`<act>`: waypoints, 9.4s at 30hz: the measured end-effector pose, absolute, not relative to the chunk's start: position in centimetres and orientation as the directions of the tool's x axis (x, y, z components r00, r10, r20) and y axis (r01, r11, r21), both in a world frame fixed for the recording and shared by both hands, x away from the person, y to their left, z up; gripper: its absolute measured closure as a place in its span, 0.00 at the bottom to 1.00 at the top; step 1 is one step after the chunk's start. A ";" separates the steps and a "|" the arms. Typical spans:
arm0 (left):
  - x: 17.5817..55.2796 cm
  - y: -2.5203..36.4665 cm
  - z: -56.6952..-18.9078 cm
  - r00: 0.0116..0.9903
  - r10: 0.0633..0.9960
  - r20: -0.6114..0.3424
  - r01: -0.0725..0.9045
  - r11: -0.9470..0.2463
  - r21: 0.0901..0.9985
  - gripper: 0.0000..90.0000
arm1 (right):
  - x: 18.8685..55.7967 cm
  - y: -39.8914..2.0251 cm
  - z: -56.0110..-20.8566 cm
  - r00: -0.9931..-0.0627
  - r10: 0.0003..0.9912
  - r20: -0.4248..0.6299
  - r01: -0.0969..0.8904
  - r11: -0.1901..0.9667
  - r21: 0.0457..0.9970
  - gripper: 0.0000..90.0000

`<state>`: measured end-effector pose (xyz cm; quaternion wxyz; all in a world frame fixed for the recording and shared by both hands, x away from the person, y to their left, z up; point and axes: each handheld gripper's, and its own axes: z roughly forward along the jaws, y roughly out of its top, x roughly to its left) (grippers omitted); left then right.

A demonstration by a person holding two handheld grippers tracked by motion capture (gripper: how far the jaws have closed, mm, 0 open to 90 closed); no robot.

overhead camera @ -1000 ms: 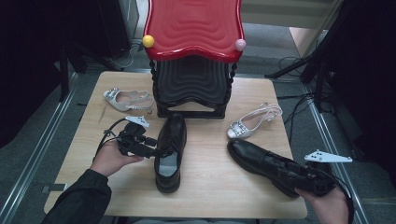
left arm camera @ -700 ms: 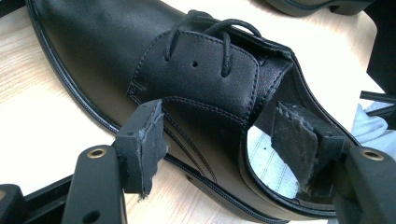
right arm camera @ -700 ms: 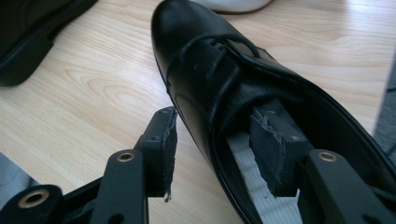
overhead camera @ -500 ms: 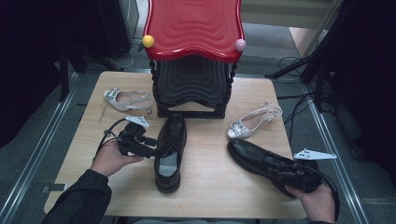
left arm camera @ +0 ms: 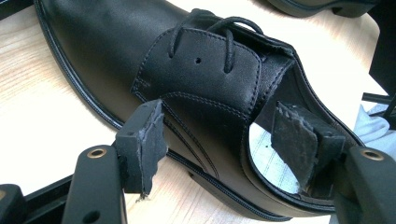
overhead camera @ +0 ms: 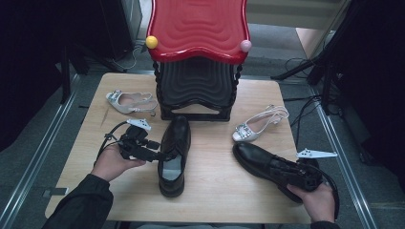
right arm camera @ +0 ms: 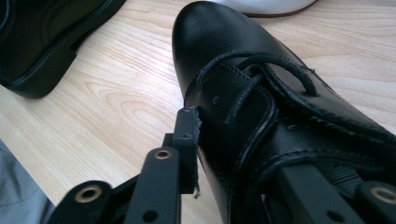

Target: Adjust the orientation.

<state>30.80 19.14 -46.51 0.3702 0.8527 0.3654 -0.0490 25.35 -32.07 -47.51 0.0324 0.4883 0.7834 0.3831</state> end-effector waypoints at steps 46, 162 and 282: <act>27.2 23.3 -46.4 0.665 0.665 -0.340 0.688 -0.369 0.625 0.38 | 29.7 -18.1 -46.1 -0.583 0.763 0.279 0.689 0.282 0.667 0.81; 28.0 22.9 -46.2 0.682 0.652 -0.331 0.674 -0.384 0.631 0.38 | 28.1 -15.4 -46.1 -0.744 0.612 0.269 0.618 0.477 0.625 1.00; 31.6 17.9 -50.9 0.653 0.656 -0.379 0.734 -0.424 0.530 1.00 | 31.9 -16.9 -50.9 -0.556 0.768 0.318 0.743 0.288 0.604 1.00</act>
